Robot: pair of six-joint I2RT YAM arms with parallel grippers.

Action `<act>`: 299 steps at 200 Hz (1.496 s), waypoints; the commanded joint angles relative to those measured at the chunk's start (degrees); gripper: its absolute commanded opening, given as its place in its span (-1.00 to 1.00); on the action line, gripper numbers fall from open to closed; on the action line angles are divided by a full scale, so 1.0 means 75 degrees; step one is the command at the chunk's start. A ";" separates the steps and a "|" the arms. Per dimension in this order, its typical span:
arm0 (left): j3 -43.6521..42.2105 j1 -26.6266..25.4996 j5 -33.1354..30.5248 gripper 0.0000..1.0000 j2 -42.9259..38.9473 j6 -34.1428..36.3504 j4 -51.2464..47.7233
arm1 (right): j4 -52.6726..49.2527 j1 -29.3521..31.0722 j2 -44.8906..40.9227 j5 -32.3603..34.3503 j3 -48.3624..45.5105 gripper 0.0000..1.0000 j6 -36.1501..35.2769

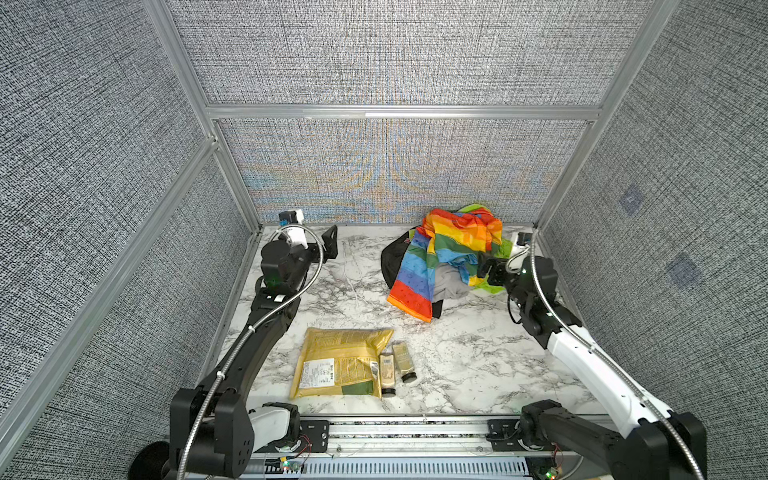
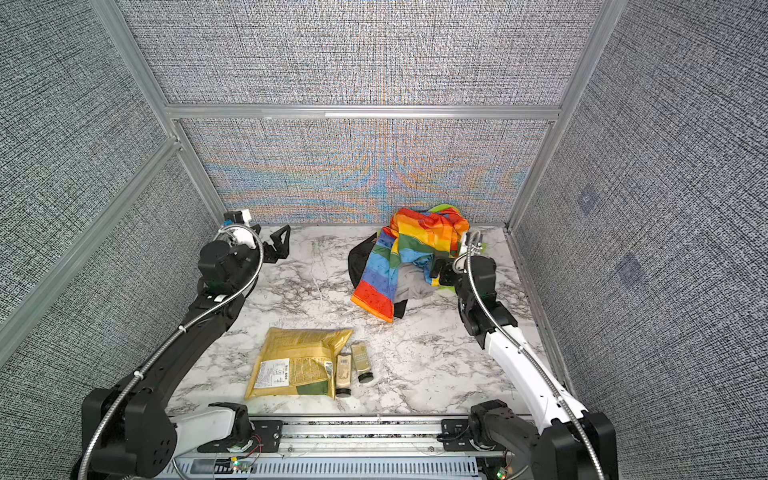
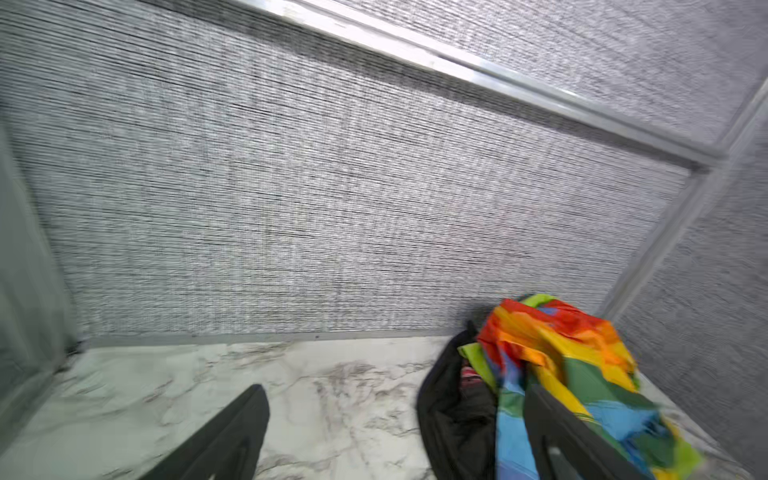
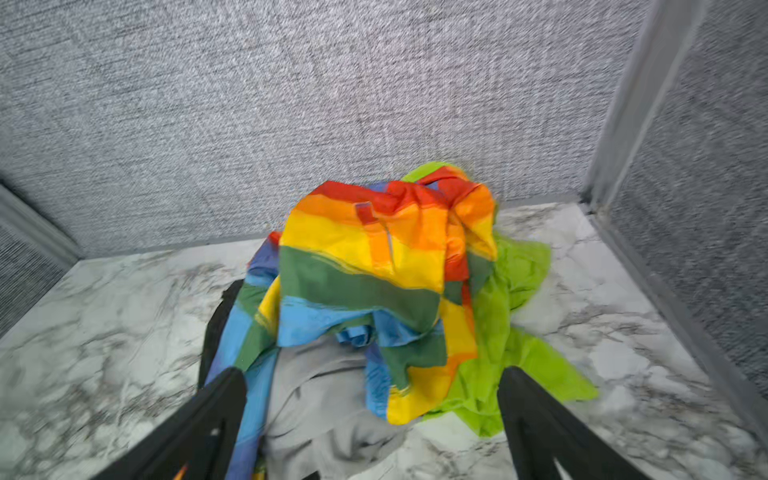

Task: Pick out a specific cloth from the pile
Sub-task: 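Reach the right gripper into the cloth pile while the left arm moves toward it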

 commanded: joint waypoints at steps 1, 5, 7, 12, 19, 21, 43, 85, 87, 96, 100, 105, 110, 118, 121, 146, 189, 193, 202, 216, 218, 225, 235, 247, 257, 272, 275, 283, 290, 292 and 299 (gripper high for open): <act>0.0818 -0.0123 0.1660 0.97 0.0583 -0.0009 -0.1079 | -0.0804 0.0483 0.0342 -0.0244 0.0264 0.98 0.0528; 0.0937 -0.0143 0.1853 0.97 0.0711 0.0041 -0.1210 | -0.0820 0.0563 0.0420 -0.0330 0.0313 0.98 0.0599; 0.0993 -0.0153 0.1958 0.97 0.0773 0.0066 -0.1266 | -0.0825 0.0602 0.0477 -0.0375 0.0331 0.98 0.0642; 0.1063 -0.0169 0.2196 0.98 0.0894 0.0102 -0.1338 | -0.0831 0.0679 0.0588 -0.0489 0.0377 0.99 0.0728; 0.1071 -0.0179 0.2608 0.97 0.1027 0.0123 -0.1341 | -0.0829 0.0747 0.0750 -0.0625 0.0431 0.98 0.0880; 0.1059 -0.0180 0.2715 0.97 0.1054 0.0128 -0.1320 | -0.0830 0.0762 0.0794 -0.0660 0.0437 0.98 0.0923; 0.0967 -0.0212 0.3640 0.97 0.1163 -0.0128 -0.0996 | -0.0863 0.0779 0.1221 -0.1075 0.0559 0.98 0.1395; 0.0726 -0.0442 0.3282 0.97 0.1031 -0.0110 -0.1058 | -0.0862 0.0723 0.1884 -0.1336 0.0790 0.98 0.1780; 0.0753 -0.0456 0.3308 0.97 0.1052 -0.0130 -0.1064 | -0.0833 0.0712 0.1918 -0.1385 0.0790 0.98 0.1799; 0.0835 -0.0490 0.3398 0.97 0.1157 -0.0194 -0.1119 | -0.0780 0.0683 0.2137 -0.1559 0.0848 0.96 0.1843; 0.0881 -0.0502 0.3414 0.97 0.1189 -0.0208 -0.1164 | -0.0786 0.0673 0.2240 -0.1644 0.0904 0.94 0.1870; 0.0934 -0.0517 0.3415 0.97 0.1216 -0.0210 -0.1234 | -0.0768 0.0658 0.2379 -0.1754 0.0965 0.90 0.1875; 0.0956 -0.0520 0.3395 0.97 0.1234 -0.0211 -0.1280 | -0.0760 0.0674 0.2505 -0.1865 0.1035 0.89 0.1876; 0.0936 -0.0530 0.3331 0.97 0.1212 -0.0205 -0.1280 | -0.0730 0.0681 0.2705 -0.2021 0.1128 0.89 0.1930; 0.0918 -0.0531 0.3297 0.97 0.1202 -0.0210 -0.1268 | -0.0701 0.0699 0.2764 -0.2070 0.1146 0.88 0.1936; 0.0874 -0.0543 0.3125 0.97 0.1139 -0.0127 -0.1307 | -0.0665 0.0741 0.3193 -0.1784 0.1145 0.80 0.2129; 0.0875 -0.0619 0.2863 0.97 0.1111 0.0059 -0.1446 | -0.0797 0.0263 0.3735 -0.1811 0.1138 0.49 0.2484; 0.0875 -0.0626 0.2864 0.97 0.1124 0.0049 -0.1445 | -0.0831 0.0243 0.3776 -0.1818 0.1172 0.49 0.2486; 0.0875 -0.0647 0.2876 0.97 0.1155 0.0041 -0.1446 | -0.0954 0.0214 0.3885 -0.1792 0.1269 0.47 0.2484; 0.0887 -0.0689 0.2887 0.97 0.1200 0.0024 -0.1445 | -0.1099 0.0189 0.4021 -0.1666 0.1361 0.47 0.2554; 0.0895 -0.0694 0.2887 0.97 0.1214 0.0024 -0.1457 | -0.1091 0.0183 0.4034 -0.1661 0.1364 0.47 0.2563; 0.0899 -0.0717 0.2887 0.97 0.1236 0.0027 -0.1465 | -0.1056 0.0166 0.4071 -0.1648 0.1364 0.46 0.2605; 0.0887 -0.0759 0.2876 0.97 0.1244 0.0012 -0.1457 | -0.1020 0.0143 0.4150 -0.1660 0.1385 0.45 0.2662; 0.0875 -0.0821 0.2853 0.98 0.1289 0.0015 -0.1453 | -0.1050 0.0121 0.4276 -0.1648 0.1458 0.43 0.2721; 0.0904 -0.0870 0.2849 0.97 0.1334 0.0023 -0.1487 | -0.1107 0.0119 0.4383 -0.1577 0.1506 0.42 0.2777; 0.0933 -0.0938 0.2829 0.97 0.1392 0.0056 -0.1540 | -0.1103 0.0101 0.4537 -0.1535 0.1551 0.33 0.2883; 0.0933 -0.0947 0.2819 0.98 0.1400 0.0058 -0.1549 | -0.1068 0.0096 0.4570 -0.1559 0.1556 0.31 0.2898; 0.0944 -0.0971 0.2795 0.97 0.1412 0.0071 -0.1562 | -0.0954 0.0085 0.4652 -0.1680 0.1551 0.27 0.2921; 0.0954 -0.0977 0.2788 0.97 0.1418 0.0082 -0.1580 | -0.0845 0.0076 0.4740 -0.1785 0.1569 0.26 0.2916; 0.0956 -0.0986 0.2783 0.97 0.1427 0.0082 -0.1590 | -0.0829 0.0079 0.4759 -0.1811 0.1574 0.26 0.2920; 0.0968 -0.0986 0.2781 0.97 0.1435 0.0088 -0.1599 | -0.0768 0.0083 0.4845 -0.1903 0.1596 0.22 0.2924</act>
